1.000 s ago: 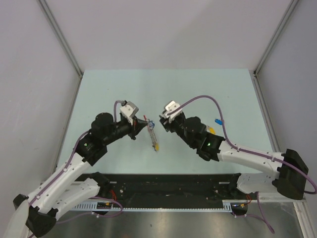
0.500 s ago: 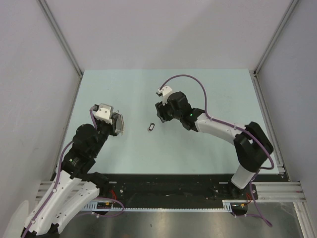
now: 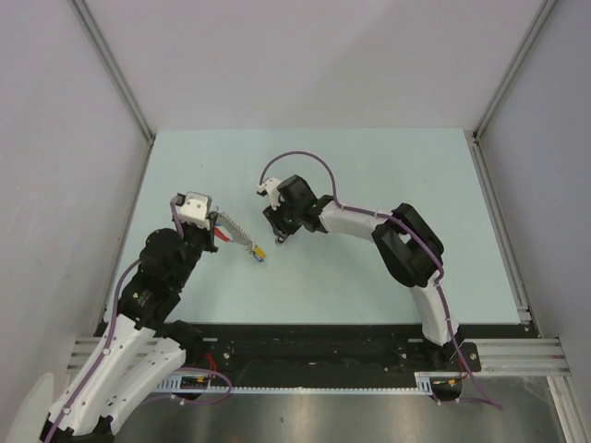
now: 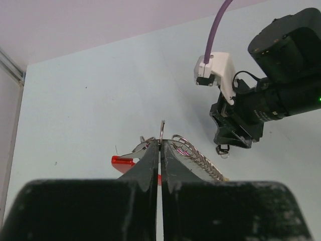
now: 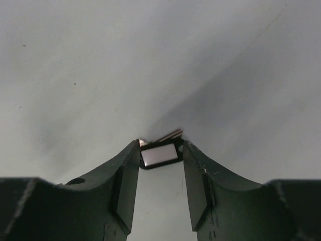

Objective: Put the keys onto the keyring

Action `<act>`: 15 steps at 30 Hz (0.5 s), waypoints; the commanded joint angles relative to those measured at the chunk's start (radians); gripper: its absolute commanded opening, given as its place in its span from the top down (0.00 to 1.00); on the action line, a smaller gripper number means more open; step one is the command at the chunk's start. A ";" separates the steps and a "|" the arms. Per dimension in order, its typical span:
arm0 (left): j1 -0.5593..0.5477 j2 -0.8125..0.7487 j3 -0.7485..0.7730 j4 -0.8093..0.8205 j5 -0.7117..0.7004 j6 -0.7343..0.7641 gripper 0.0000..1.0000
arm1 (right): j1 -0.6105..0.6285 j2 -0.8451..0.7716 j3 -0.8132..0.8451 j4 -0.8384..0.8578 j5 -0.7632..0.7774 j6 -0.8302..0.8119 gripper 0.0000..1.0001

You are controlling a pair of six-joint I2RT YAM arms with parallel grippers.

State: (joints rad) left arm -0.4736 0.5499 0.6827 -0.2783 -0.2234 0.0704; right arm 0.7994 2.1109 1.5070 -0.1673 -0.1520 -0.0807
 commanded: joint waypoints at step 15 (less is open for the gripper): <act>0.016 -0.038 0.000 0.071 0.071 0.008 0.99 | 0.018 -0.118 -0.216 -0.233 0.265 0.071 0.59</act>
State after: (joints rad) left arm -0.4641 0.5289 0.6807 -0.2714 -0.1772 0.0700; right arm 0.8215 2.0624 1.4067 -0.2314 -0.0048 -0.0822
